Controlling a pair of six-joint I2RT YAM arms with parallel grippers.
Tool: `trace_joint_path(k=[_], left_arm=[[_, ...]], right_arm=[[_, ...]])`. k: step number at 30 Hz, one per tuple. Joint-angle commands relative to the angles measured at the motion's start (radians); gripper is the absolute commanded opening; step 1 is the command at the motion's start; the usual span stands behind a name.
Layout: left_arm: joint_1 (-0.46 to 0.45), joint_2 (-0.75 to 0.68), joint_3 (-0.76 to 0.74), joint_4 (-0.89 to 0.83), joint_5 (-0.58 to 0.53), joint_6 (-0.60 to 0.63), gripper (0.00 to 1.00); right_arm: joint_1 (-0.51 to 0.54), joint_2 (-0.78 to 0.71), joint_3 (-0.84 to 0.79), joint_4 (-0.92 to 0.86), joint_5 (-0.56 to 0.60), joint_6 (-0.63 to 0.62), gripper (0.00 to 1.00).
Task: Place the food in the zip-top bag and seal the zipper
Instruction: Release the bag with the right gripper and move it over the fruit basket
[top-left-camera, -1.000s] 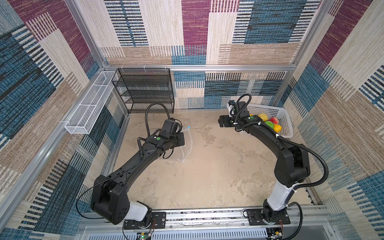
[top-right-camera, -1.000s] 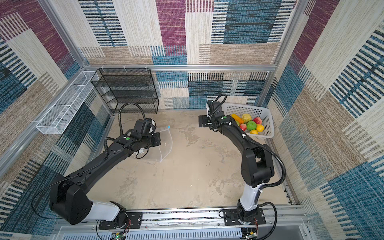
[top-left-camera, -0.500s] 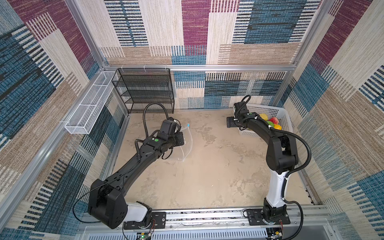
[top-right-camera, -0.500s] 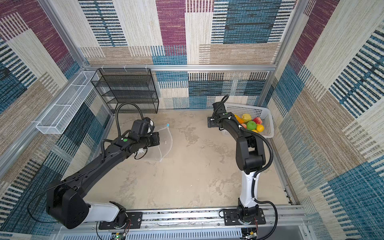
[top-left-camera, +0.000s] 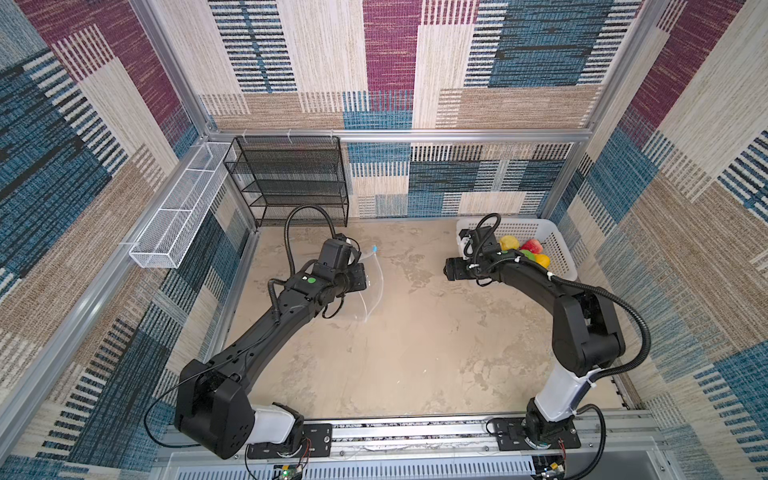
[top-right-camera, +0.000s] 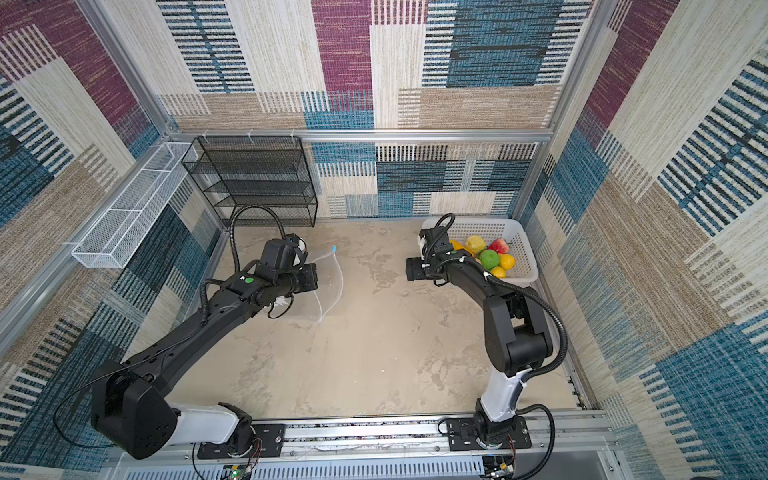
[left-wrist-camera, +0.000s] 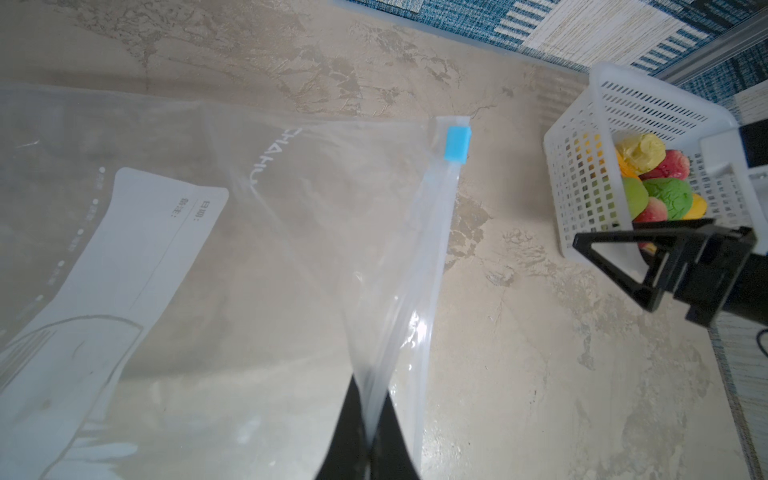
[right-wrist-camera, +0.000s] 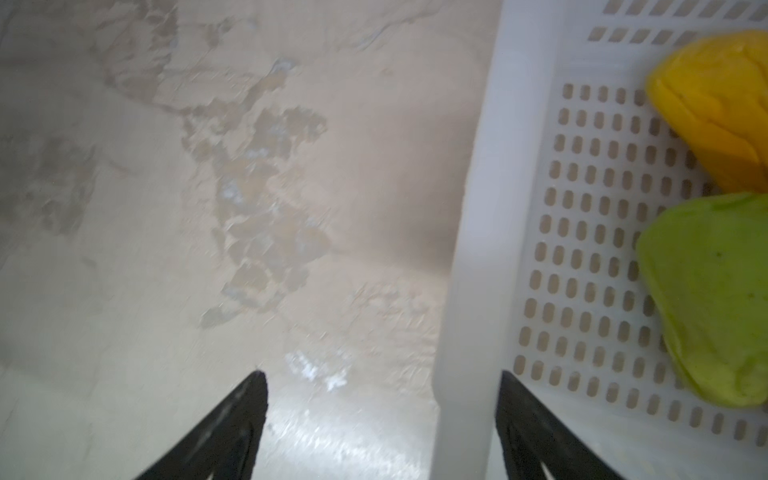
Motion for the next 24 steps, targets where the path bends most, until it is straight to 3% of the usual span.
trace_joint_path(k=[1, 5, 11, 18, 24], left_arm=[[0.003, 0.0, -0.001, 0.016, -0.02, 0.019, 0.0], [0.002, 0.018, 0.002, 0.012, -0.025, 0.022, 0.0], [0.004, 0.052, 0.012, 0.011, -0.017, 0.028, 0.0], [0.005, 0.09, 0.036, -0.007, 0.008, 0.045, 0.0], [0.008, 0.07, 0.044, -0.017, 0.066, 0.044, 0.0]], right_arm=[[0.075, -0.048, -0.075, 0.037, -0.059, 0.073, 0.85], [0.189, -0.106, -0.157, 0.047, -0.062, 0.147, 0.85], [0.273, -0.192, -0.212, 0.098, -0.127, 0.222, 0.85], [0.265, -0.217, -0.081, -0.011, 0.007, 0.162, 0.87], [0.174, -0.108, 0.049, -0.047, 0.033, 0.101, 0.84]])
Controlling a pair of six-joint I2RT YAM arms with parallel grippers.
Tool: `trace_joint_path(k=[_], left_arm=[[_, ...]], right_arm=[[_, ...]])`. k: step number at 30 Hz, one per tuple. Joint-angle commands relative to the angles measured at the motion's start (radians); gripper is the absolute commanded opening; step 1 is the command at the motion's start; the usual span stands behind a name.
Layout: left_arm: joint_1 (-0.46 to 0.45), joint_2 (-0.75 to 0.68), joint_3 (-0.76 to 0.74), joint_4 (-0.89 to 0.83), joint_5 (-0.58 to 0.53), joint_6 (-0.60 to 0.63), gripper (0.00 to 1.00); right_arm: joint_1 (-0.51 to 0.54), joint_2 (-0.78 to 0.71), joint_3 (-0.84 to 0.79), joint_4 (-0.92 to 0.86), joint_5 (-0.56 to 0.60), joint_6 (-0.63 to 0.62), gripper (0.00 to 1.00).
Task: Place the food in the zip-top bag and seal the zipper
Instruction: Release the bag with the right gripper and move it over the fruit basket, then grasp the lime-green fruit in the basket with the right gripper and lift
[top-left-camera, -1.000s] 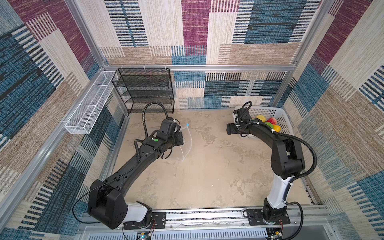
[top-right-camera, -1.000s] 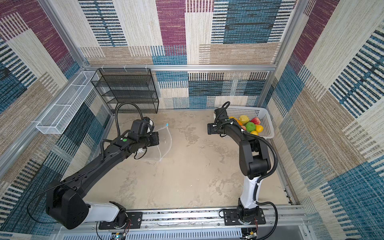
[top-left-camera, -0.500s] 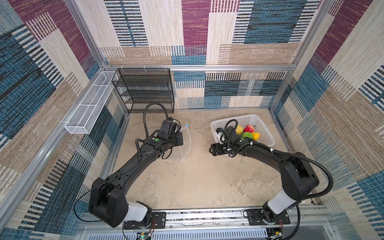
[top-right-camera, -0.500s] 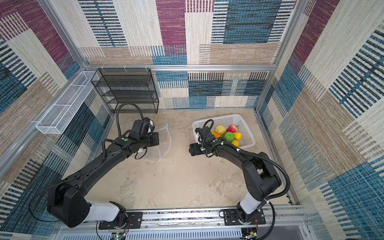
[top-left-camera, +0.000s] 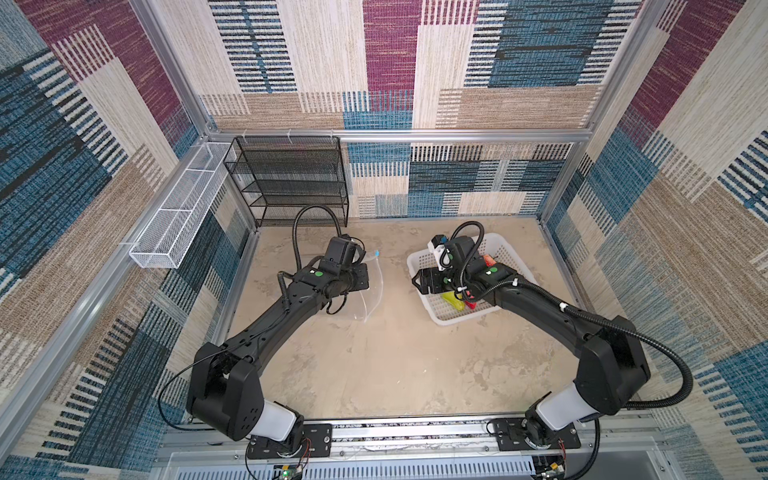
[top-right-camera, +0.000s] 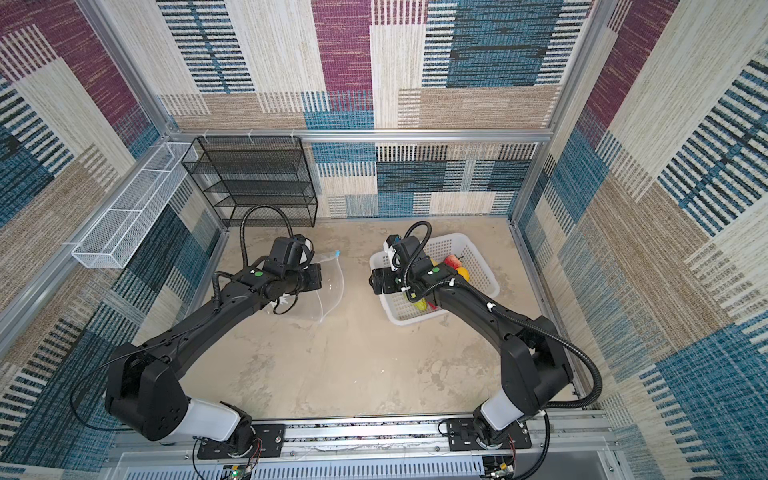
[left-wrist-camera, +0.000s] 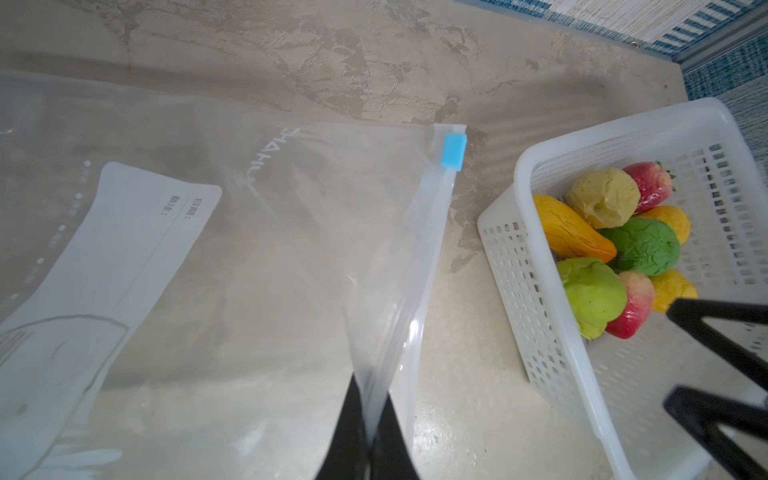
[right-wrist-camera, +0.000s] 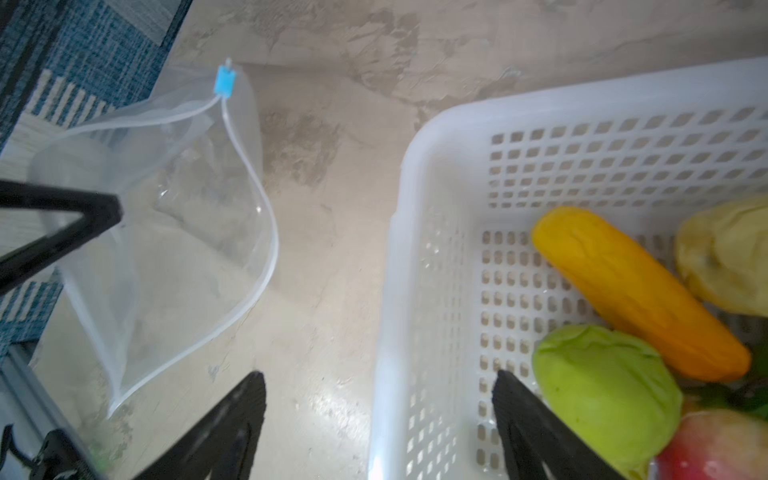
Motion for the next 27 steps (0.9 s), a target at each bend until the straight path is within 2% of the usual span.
trace_joint_path(k=[1, 3, 7, 9, 11, 16, 22, 27], left_arm=[[0.003, -0.02, 0.0, -0.005, 0.032, 0.022, 0.0], [0.002, -0.032, -0.003, -0.004, 0.035, 0.026, 0.0], [0.002, -0.053, -0.008, 0.001, 0.054, 0.033, 0.0], [0.002, -0.061, -0.012, 0.007, 0.053, 0.035, 0.0], [0.002, -0.066, -0.017, 0.01, 0.05, 0.036, 0.0], [0.002, -0.055, -0.018, 0.015, 0.067, 0.028, 0.0], [0.002, -0.032, -0.013, 0.015, 0.1, 0.021, 0.0], [0.002, -0.025, -0.01, 0.017, 0.121, 0.016, 0.0]], right_arm=[[-0.043, 0.056, 0.051, -0.04, 0.048, -0.053, 0.83], [-0.058, 0.104, 0.095, -0.052, 0.092, -0.106, 0.83], [-0.066, 0.202, 0.204, -0.144, 0.251, -0.267, 0.82], [-0.07, 0.228, 0.235, -0.19, 0.328, -0.286, 0.82], [-0.07, 0.234, 0.242, -0.23, 0.357, -0.278, 0.82], [-0.072, 0.178, 0.143, -0.24, 0.318, -0.224, 0.82], [-0.072, 0.118, -0.022, -0.15, 0.243, -0.174, 0.8], [-0.072, 0.126, -0.077, -0.064, 0.18, -0.154, 0.78]])
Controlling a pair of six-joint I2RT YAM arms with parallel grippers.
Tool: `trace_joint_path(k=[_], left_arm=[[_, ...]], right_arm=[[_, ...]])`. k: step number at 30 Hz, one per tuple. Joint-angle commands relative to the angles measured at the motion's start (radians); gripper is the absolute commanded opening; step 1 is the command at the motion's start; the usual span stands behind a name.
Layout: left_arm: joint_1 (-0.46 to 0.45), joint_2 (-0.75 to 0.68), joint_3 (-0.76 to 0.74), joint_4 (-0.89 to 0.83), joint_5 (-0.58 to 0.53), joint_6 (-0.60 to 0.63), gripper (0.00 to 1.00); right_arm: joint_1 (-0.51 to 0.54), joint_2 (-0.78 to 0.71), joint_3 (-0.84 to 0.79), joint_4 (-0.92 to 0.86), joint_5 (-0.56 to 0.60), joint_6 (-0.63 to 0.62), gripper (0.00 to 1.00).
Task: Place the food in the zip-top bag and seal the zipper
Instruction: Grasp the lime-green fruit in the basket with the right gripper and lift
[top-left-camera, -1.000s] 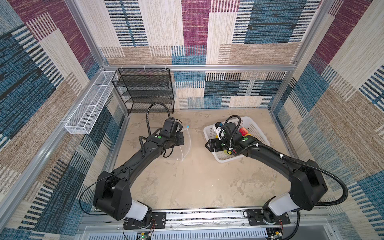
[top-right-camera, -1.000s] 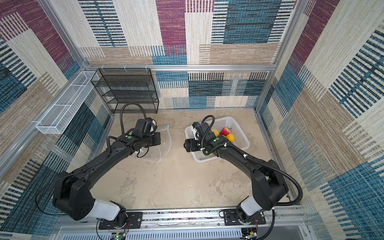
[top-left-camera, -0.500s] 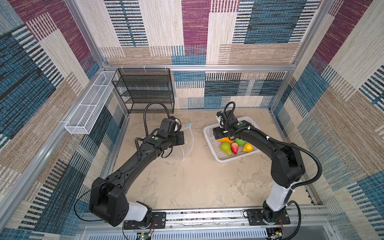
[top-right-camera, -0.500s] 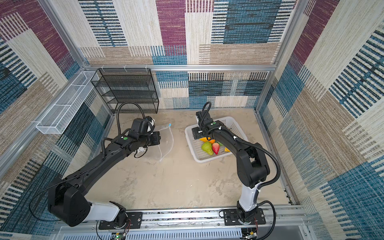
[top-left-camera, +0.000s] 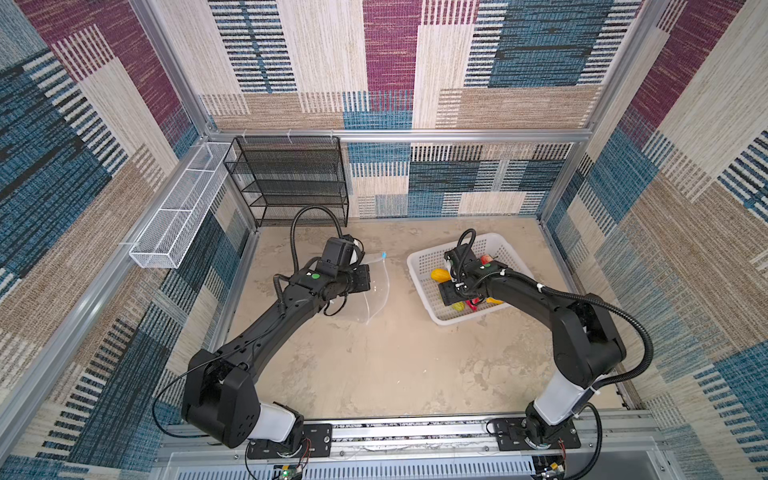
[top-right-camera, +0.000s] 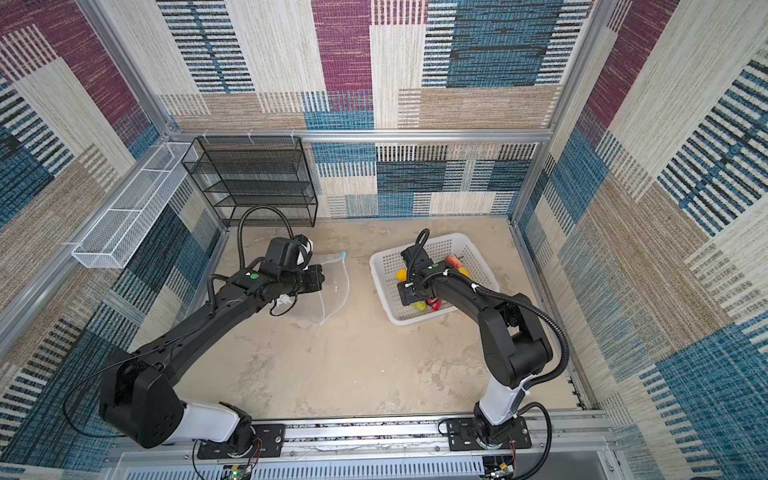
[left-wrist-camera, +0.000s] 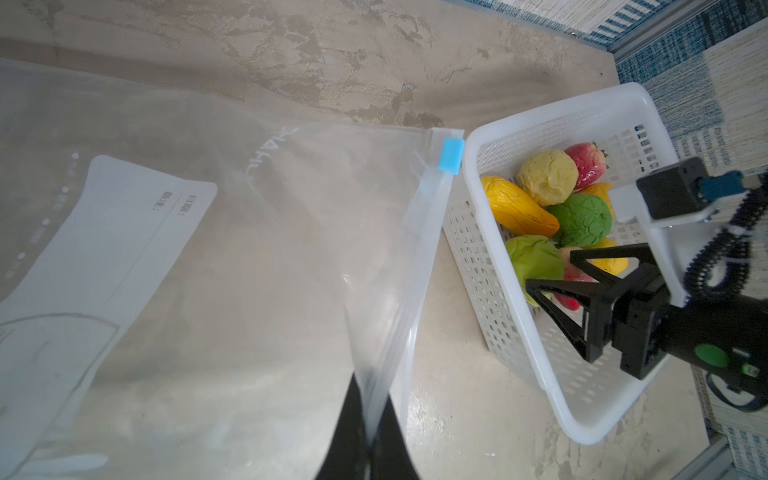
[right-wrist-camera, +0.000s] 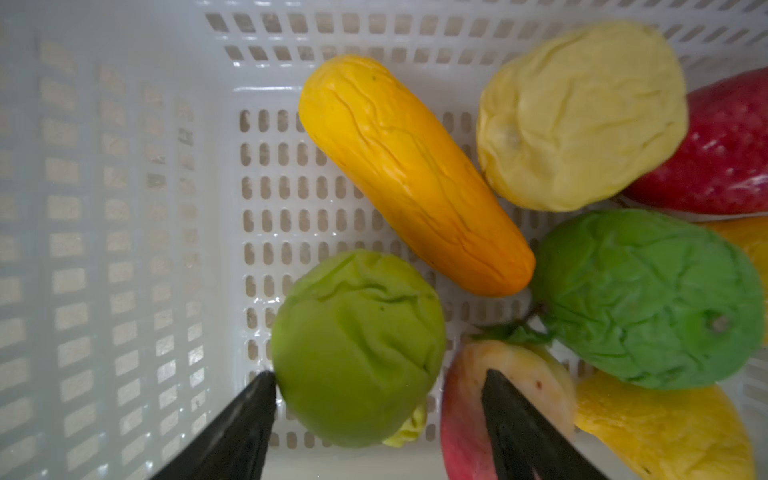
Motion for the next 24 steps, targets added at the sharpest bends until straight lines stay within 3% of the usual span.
trace_joint_path(k=[1, 12, 17, 24], left_arm=[[0.001, 0.003, 0.006, 0.011, 0.021, 0.007, 0.0], [0.001, -0.027, -0.004, 0.012, -0.001, 0.016, 0.0], [0.002, -0.028, -0.005, 0.013, -0.006, 0.017, 0.0], [0.001, -0.027, -0.004, 0.01, -0.012, 0.018, 0.0]], right_arm=[[0.0, 0.01, -0.011, 0.091, -0.044, 0.03, 0.78], [0.0, 0.118, 0.052, 0.098, -0.005, 0.011, 0.7], [0.0, 0.095, 0.033, 0.108, 0.006, 0.021, 0.58], [0.0, 0.0, 0.06, 0.098, -0.018, 0.032, 0.57]])
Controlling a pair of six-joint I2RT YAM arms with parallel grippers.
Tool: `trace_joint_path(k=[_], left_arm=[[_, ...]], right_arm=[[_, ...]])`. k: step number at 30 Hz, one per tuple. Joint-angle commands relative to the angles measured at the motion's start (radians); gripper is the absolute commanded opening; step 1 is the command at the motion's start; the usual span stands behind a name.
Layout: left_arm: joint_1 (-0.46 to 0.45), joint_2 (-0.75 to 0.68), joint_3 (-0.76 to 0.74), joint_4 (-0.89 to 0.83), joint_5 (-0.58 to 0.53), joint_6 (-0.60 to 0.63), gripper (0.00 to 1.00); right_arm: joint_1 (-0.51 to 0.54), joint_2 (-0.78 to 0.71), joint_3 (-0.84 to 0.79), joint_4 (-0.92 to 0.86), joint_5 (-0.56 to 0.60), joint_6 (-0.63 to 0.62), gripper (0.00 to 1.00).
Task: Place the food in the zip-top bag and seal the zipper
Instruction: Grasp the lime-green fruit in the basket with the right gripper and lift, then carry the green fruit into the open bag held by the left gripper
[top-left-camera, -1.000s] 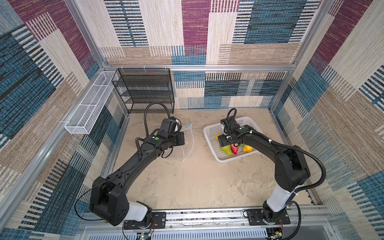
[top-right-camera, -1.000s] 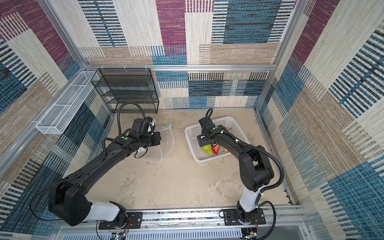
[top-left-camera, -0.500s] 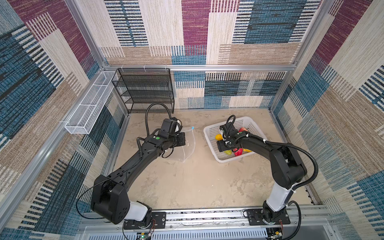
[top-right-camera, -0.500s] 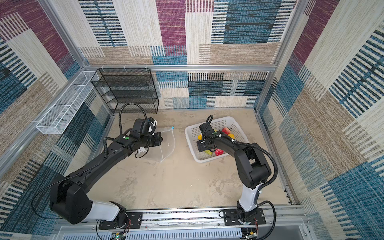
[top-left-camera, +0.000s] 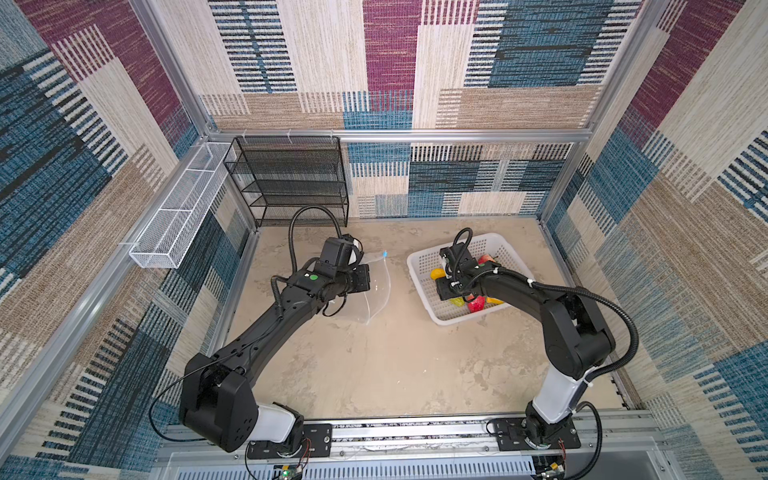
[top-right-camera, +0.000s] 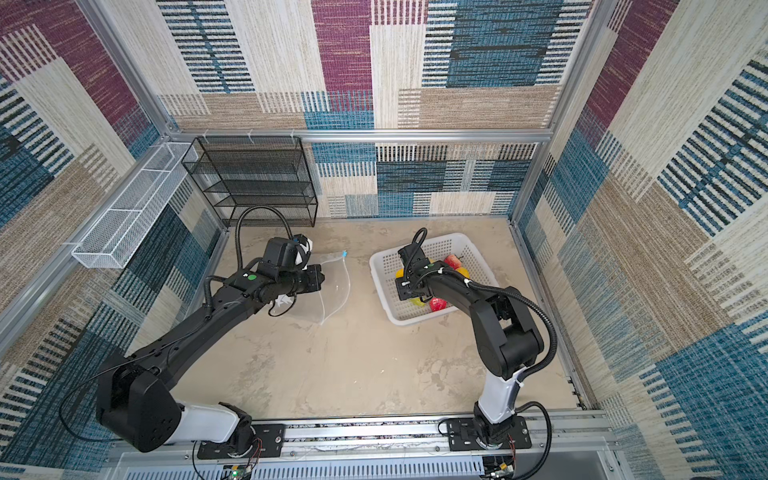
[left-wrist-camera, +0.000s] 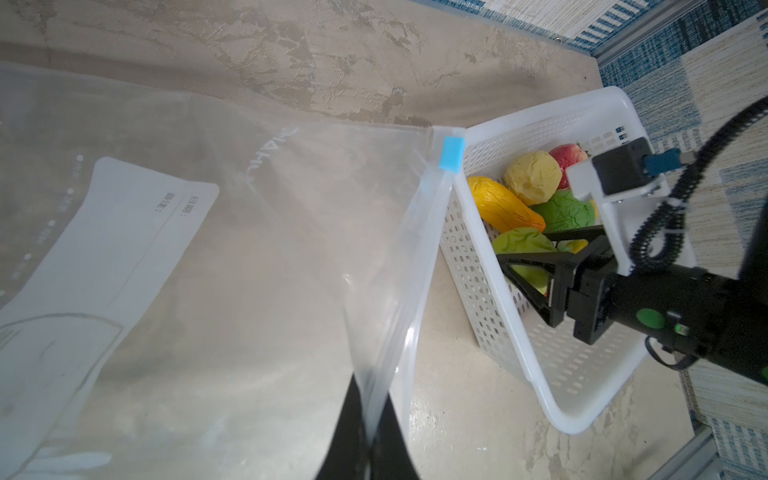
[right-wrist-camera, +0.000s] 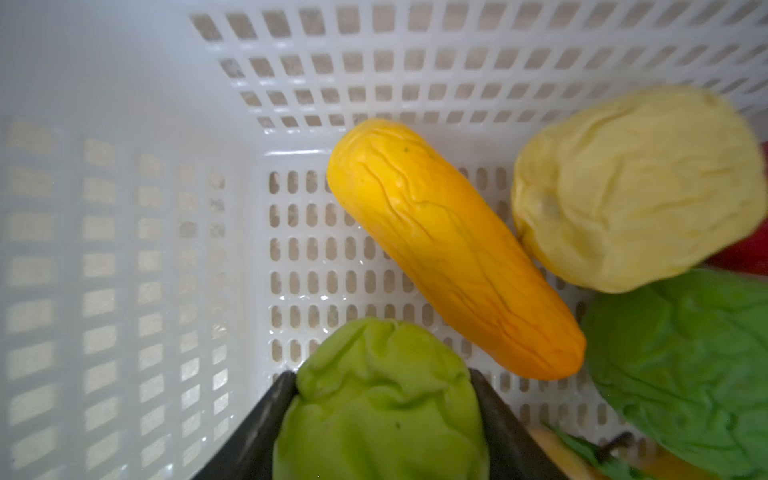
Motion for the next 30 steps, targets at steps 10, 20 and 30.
trace_joint_path(k=[10, 20, 30], left_arm=[[0.011, -0.01, 0.005, 0.009, 0.017, 0.007, 0.0], [0.036, -0.036, -0.013, 0.04, 0.09, -0.033, 0.0], [0.054, -0.061, -0.027, 0.06, 0.13, -0.062, 0.0]], right_arm=[[0.025, -0.221, 0.082, 0.099, -0.287, 0.099, 0.54], [0.145, -0.229, -0.01, 0.483, -0.428, 0.369, 0.51], [0.215, -0.153, -0.07, 0.791, -0.489, 0.528, 0.5]])
